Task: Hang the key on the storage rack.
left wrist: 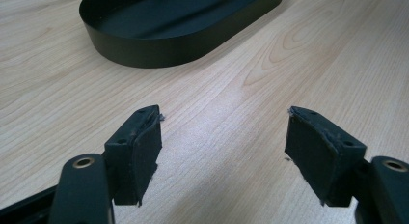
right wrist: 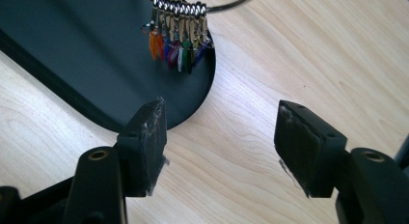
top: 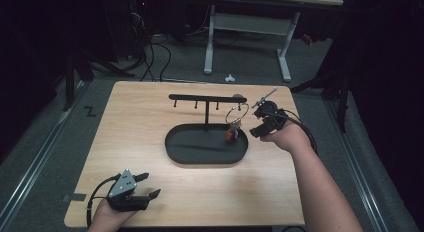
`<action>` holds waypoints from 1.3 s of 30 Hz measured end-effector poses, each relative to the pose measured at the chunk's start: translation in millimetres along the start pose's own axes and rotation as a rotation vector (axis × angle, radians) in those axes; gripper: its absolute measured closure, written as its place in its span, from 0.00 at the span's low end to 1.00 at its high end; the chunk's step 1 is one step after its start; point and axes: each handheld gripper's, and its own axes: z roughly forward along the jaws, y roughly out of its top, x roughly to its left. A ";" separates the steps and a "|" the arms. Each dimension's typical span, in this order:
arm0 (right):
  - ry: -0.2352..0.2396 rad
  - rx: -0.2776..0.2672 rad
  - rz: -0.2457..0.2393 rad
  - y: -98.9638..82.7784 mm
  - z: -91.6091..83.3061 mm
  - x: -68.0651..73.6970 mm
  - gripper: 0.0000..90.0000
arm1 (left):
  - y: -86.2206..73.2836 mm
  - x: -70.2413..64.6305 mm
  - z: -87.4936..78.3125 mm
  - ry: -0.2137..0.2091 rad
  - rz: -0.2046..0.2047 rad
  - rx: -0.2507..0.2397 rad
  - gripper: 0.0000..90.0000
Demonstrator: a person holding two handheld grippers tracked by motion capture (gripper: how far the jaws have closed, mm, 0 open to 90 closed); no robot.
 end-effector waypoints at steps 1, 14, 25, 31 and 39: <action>0.001 -0.006 0.007 -3.4 2.2 -0.1 0.40 | -0.1 0.0 0.1 0.001 0.002 0.004 0.32; 0.009 -0.115 0.099 -49.8 26.5 6.6 0.37 | 0.8 -0.9 -0.1 0.002 0.008 0.006 0.32; -0.047 -0.310 0.191 -96.0 39.7 30.3 0.34 | 0.5 -2.1 1.1 0.009 0.010 0.009 0.32; -0.048 -0.370 0.210 -120.3 49.3 51.5 0.29 | 0.7 -1.5 0.9 0.011 0.007 0.007 0.32; -0.094 -0.484 0.303 -174.0 70.0 79.5 0.21 | 1.1 -2.2 2.7 0.025 0.018 0.020 0.32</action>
